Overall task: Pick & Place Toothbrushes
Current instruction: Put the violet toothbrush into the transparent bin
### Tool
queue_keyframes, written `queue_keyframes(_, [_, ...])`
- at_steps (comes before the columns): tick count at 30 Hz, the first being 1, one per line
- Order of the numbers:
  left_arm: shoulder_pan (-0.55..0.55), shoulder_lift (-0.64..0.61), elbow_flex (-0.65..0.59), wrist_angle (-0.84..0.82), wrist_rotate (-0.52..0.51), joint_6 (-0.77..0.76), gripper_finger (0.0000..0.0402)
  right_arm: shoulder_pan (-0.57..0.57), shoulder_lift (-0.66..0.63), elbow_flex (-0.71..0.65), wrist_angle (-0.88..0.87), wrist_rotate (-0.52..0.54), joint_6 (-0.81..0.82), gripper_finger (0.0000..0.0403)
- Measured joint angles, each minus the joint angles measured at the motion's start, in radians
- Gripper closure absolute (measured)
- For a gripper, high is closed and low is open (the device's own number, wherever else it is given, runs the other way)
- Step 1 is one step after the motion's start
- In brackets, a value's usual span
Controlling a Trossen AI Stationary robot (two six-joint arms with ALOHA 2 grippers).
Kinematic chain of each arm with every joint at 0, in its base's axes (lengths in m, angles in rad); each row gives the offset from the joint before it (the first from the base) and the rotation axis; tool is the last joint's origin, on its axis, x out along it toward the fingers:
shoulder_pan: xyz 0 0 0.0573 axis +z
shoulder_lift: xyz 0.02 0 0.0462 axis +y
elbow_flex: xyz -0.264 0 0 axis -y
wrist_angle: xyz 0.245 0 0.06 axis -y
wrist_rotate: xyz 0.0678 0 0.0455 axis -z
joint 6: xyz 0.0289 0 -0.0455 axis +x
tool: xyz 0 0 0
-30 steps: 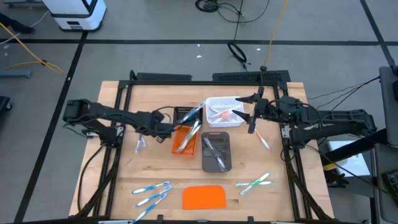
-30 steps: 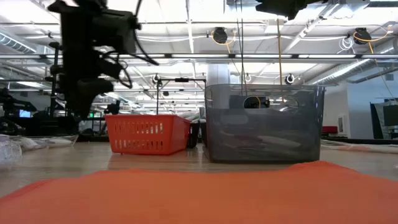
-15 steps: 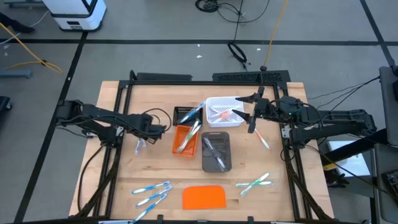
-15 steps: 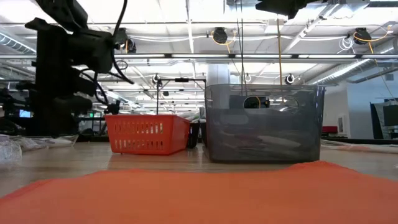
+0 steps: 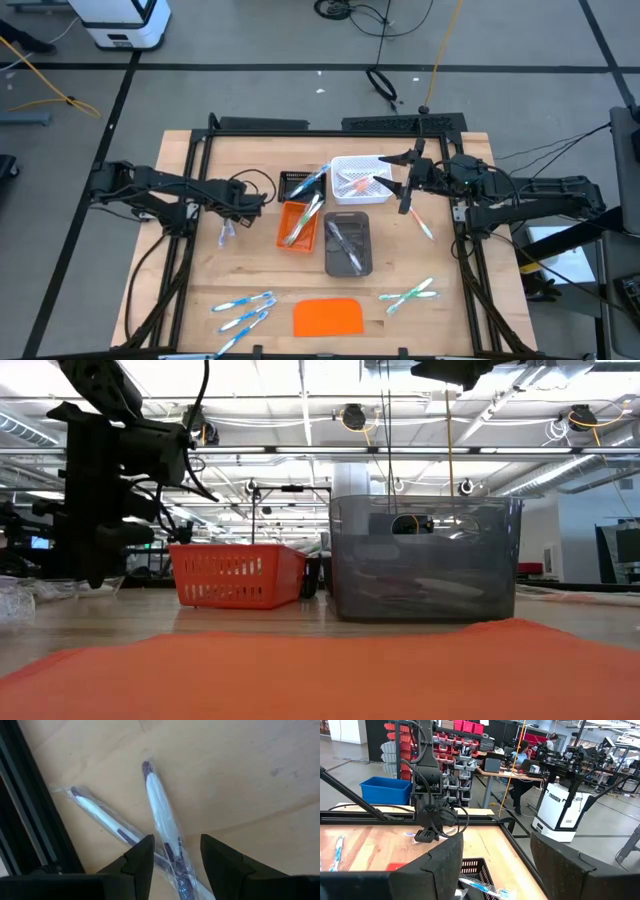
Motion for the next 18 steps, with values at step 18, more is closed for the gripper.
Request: queue_keyframes(18, [0.000,-0.002,-0.073,0.086,0.008,0.003,0.0238,0.000,0.004,0.000,0.000,0.000,0.002,0.0177])
